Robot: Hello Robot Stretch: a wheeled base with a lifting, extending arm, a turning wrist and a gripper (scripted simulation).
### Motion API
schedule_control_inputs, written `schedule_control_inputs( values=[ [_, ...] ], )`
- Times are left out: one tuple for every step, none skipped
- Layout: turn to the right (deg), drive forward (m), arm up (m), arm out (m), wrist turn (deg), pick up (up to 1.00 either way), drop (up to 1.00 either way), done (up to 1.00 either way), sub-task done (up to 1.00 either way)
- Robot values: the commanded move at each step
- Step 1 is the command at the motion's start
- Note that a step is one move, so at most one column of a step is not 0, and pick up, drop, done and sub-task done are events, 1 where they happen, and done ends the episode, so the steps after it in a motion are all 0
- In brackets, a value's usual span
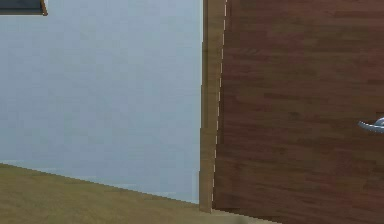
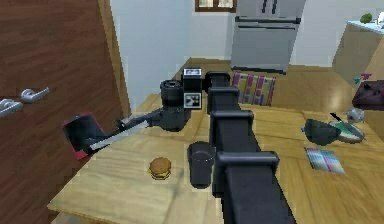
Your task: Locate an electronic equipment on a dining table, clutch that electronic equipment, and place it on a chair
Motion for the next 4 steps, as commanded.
schedule_control_inputs(
  values=[
    [0.0,0.0,0.0,0.0,-45.0,0.0,0.0,0.0,0.0],
    [0.0,0.0,0.0,0.0,-15.0,0.0,0.0,0.0,0.0],
    [0.0,0.0,0.0,-0.22,0.0,0.0,0.0,0.0,0.0],
    [-45.0,0.0,0.0,0.0,0.0,0.0,0.0,0.0,0.0]
  ],
)
